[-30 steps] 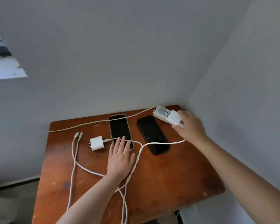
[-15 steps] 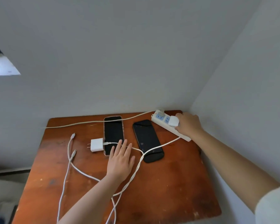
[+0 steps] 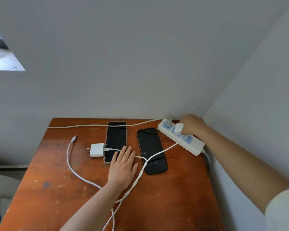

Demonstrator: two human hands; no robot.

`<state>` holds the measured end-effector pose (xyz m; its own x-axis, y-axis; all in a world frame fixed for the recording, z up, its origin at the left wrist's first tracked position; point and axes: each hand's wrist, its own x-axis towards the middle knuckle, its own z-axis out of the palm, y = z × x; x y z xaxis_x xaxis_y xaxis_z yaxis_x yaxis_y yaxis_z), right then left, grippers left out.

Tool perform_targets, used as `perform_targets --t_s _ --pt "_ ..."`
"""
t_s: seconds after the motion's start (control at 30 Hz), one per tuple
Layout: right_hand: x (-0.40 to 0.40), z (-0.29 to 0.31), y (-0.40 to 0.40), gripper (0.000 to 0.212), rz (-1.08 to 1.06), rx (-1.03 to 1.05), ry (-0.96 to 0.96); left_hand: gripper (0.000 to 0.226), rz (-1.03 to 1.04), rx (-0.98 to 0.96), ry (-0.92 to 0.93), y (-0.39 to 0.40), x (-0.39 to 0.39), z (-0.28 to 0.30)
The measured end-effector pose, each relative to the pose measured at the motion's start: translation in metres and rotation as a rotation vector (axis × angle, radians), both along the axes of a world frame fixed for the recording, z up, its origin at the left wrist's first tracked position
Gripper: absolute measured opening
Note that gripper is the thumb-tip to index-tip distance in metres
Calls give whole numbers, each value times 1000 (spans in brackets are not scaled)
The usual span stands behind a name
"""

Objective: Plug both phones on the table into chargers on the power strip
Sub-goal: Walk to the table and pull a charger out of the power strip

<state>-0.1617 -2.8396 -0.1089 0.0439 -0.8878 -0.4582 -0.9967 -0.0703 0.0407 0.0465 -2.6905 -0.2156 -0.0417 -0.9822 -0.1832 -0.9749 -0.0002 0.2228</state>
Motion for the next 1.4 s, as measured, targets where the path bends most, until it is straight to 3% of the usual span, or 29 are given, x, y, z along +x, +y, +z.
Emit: perform_targets --t_s 0.07,0.13,0.23,0.33,0.43,0.5,0.6,0.7,0.77,0.93,1.07,1.23,1.4 --pt "2 1 -4 31 -10 33 3 72 -4 -10 8 0 0 -1" --pt "5 3 -9 29 -19 59 -3 110 -23 -14 15 0 1 -1" --pt "13 4 -14 11 -35 57 -15 103 4 -18 46 0 2 -4" --pt "19 4 -16 8 -37 54 -47 120 -15 -4 38 -1 3 -5" --pt "18 6 -16 35 -34 60 -46 105 -14 3 49 -2 3 -3" --pt "17 7 -15 45 -22 37 -36 107 -22 29 43 -2 2 -1" --pt "15 10 -14 40 -27 34 -18 119 -13 34 13 -3 4 -1" --pt "10 10 -14 36 -30 44 -5 85 -29 22 -45 -2 6 -5" --pt "7 11 -11 37 -8 31 -14 77 -38 32 -22 0 5 -9" --pt "9 13 -6 44 36 7 -44 103 -45 -55 24 2 2 -13" --pt "11 12 -8 45 33 -4 -30 93 -36 -92 10 2 2 -11" --pt "10 9 -8 47 8 -18 -35 113 -32 -37 34 1 3 -8" --pt "4 8 -4 46 -30 -39 -71 84 -1 -13 -25 2 4 -11"
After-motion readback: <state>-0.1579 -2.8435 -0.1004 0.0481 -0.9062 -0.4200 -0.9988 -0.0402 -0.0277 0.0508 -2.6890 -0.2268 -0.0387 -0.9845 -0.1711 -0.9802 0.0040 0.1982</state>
